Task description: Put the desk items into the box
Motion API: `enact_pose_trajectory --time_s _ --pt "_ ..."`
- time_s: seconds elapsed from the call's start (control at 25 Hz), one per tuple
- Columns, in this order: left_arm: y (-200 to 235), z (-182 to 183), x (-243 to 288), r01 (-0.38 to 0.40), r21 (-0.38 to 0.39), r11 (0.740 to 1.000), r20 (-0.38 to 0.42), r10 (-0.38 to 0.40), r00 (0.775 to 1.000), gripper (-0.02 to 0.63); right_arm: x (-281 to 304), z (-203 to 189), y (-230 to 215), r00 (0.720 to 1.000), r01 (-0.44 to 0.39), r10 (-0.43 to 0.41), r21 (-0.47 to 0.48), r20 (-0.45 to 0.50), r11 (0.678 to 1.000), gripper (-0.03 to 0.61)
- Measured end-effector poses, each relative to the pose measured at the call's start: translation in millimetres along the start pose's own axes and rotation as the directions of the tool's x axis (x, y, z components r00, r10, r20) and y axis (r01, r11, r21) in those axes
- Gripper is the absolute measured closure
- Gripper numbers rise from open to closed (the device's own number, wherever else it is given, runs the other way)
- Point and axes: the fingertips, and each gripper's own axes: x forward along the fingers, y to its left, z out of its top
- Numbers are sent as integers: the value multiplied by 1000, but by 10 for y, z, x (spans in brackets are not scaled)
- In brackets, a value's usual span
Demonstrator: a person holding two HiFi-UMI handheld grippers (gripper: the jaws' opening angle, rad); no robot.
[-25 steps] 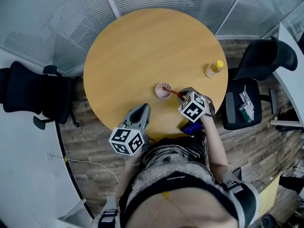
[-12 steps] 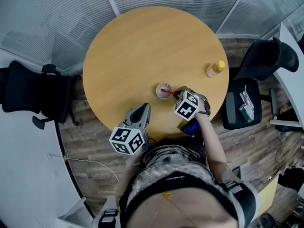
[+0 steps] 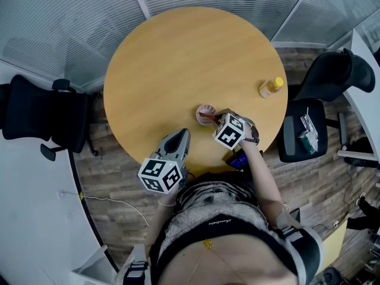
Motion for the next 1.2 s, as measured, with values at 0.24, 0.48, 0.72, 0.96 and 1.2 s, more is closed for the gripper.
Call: enact_pose_trajectory --time_s 0.24,0.48,0.72,0.96,1.2 --pt "0 -13 27 0 -1 1000 -7 0 1000 612 9 -1 -6 999 -15 14 24 33 1000 518" --pt "-39 -36 52 8 -1 1000 -12 -8 1000 613 4 -36 -5 998 -22 20 37 53 999 517" --pt "-92 -39 57 16 9 1000 -15 -16 1000 612 -51 -55 18 996 -28 25 40 83 999 484" --pt "-131 -34 30 20 19 1000 -10 -20 1000 613 -164 -74 -11 991 -25 12 102 134 994 459" --pt "-188 -37 2 18 19 1000 -4 -18 1000 613 -277 -128 -76 987 -12 -11 144 163 990 454"
